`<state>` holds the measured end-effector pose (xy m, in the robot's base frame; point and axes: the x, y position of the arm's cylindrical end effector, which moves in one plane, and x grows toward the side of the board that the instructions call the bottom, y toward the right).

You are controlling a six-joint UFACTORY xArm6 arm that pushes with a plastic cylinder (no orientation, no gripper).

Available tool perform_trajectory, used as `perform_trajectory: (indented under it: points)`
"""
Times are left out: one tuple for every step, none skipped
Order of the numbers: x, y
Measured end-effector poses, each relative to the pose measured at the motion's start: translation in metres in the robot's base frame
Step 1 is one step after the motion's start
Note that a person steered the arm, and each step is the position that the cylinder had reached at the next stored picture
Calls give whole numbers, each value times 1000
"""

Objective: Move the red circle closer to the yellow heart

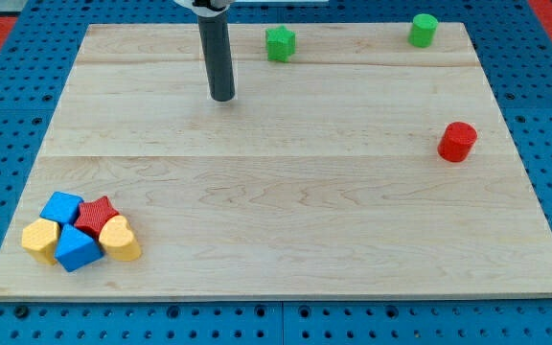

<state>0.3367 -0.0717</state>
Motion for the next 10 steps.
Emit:
perform_trajectory:
  points:
    - [-15, 36]
    - [-26, 107]
    - [-22, 175]
    - [-22, 220]
    - [-22, 220]
    - [-22, 220]
    - [-22, 239]
    - [-21, 290]
    - [-6, 314]
    - [27, 311]
